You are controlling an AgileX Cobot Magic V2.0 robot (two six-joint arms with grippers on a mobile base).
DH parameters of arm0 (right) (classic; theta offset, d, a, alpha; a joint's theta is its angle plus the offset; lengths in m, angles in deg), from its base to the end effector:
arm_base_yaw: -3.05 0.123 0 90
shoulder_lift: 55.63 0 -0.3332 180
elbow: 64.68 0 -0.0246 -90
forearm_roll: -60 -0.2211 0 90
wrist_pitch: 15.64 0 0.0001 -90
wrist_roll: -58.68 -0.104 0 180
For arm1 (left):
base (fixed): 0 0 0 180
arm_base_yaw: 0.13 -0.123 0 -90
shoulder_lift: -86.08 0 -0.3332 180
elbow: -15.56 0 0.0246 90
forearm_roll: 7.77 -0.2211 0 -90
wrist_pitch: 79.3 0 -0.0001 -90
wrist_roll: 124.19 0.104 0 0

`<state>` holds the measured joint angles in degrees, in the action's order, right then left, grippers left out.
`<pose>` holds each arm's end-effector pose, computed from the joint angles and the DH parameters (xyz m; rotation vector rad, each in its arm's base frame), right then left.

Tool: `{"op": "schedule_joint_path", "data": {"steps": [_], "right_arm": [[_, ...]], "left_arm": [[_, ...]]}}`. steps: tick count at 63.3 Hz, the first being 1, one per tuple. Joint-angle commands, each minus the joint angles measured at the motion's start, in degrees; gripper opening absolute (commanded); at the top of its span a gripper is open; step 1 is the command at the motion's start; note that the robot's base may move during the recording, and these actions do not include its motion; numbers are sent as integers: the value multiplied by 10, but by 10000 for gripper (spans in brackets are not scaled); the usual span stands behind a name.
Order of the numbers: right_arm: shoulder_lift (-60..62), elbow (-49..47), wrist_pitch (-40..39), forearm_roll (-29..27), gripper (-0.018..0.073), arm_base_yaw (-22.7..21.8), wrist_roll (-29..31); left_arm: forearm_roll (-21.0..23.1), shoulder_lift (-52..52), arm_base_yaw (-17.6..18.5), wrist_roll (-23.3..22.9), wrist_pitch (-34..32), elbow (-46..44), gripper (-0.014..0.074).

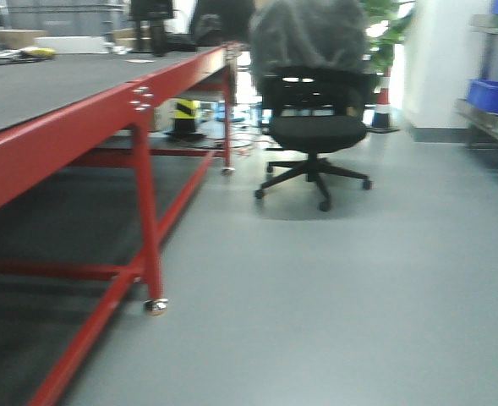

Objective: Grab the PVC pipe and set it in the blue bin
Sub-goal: 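Drive the base to the metal shelf of blue bins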

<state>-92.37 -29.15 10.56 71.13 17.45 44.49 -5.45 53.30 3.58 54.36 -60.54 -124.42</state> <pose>0.0397 0.0010 0.3985 -0.0893 1.7112 0.1680 0.0276 -0.0032 0.3894 0.0110 1.5988 -0.1102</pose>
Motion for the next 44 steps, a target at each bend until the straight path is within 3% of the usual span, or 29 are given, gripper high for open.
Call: {"op": "schedule_joint_path", "data": {"steps": [1, 44], "right_arm": [[1, 1, -10, 8, -169, 1, 4], [1, 1, -10, 8, -169, 1, 4]], "left_arm": [[0, 1, 2, -3, -18, -2, -111], [0, 1, 2, -3, -18, -2, -111]]}}
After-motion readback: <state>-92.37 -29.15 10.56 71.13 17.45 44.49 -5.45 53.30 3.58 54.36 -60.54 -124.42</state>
